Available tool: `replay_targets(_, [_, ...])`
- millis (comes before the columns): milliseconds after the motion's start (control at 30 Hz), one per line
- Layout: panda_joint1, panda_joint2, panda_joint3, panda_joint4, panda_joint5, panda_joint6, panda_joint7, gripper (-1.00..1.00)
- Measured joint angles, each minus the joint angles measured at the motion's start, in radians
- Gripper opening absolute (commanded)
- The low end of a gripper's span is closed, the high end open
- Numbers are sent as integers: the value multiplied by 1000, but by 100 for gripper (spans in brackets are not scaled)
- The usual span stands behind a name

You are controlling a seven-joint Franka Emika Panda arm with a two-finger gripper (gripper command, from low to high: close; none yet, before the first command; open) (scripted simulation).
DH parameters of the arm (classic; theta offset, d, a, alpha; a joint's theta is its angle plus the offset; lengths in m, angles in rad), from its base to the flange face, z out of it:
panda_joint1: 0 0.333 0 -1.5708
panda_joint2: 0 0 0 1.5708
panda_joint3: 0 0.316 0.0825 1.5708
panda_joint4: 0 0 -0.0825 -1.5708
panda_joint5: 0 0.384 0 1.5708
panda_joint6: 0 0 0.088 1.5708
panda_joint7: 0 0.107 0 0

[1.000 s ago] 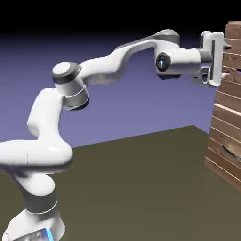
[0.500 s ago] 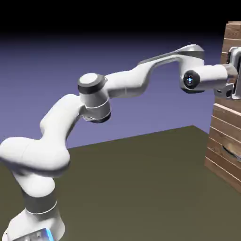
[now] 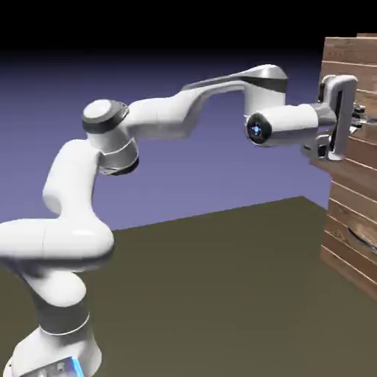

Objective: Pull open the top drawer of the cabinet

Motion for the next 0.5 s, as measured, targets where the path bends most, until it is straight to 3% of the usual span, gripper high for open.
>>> replay_targets(367, [329, -43, -239, -398, -81, -112, -37, -100])
replay_targets(400, [340, -47, -248, -411, -86, -116, -36, 100])
replay_targets(500, [371, -59, -275, -448, -103, -123, -33, 100])
